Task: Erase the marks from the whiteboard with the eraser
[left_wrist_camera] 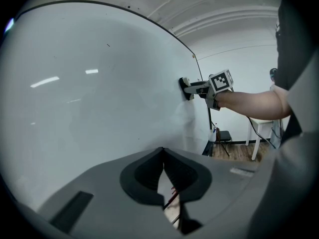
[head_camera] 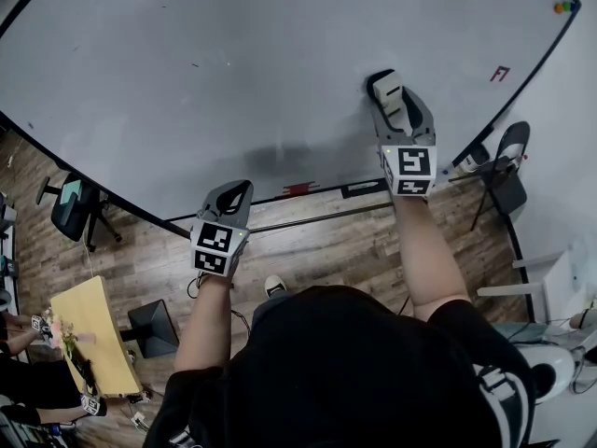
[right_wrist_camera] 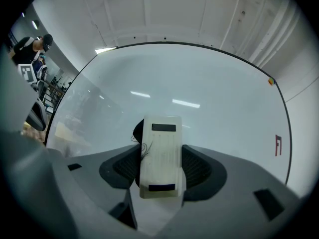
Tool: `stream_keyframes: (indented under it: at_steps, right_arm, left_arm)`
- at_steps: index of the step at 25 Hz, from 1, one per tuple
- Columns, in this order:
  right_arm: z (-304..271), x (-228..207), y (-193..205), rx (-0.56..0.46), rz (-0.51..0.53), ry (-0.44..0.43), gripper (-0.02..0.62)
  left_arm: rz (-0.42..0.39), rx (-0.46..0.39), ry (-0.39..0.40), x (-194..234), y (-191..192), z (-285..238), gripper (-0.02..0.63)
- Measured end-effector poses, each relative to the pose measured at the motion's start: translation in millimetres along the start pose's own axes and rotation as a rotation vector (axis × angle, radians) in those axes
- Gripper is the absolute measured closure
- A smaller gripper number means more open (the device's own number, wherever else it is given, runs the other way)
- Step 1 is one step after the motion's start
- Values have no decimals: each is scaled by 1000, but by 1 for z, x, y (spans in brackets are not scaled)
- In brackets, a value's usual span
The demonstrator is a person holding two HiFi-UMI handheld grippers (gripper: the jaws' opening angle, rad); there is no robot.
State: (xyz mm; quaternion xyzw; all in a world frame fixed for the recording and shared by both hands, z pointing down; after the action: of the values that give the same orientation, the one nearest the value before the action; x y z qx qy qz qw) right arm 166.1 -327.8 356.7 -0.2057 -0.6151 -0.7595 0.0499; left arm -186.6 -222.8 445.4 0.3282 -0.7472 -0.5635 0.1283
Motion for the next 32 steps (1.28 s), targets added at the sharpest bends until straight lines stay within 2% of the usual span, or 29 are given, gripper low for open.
stream_keyframes:
  at_steps: [6,19,26,32]
  right_arm:
    - [-3,20,-14,-45,3,-44,350]
    - [-10,96,-29,-149,155,-168,350]
    - [-9,133,-29,-109,234,-260,350]
    - [-8,147,-28,-73,262,-283,350]
  left_arm:
    - [8,5,-5,0,4,2,595]
    - [27,12,-38,5,12,13,595]
    - [33,16,-51,8,17,19,595]
    - [36,14,-60,10,19,24,595]
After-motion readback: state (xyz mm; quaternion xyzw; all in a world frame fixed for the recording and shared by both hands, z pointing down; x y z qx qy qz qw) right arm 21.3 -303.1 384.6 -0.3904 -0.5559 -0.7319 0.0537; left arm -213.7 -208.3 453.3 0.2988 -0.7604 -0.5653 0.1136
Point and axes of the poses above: the fingertips, and each gripper's own axes: z backward along the fingers, x to its left, y out of its underside, the point moved 10 cm from there along z, backward along the fingers, and after that the axes turned 3 degrees about y, right-handed, at the moved point
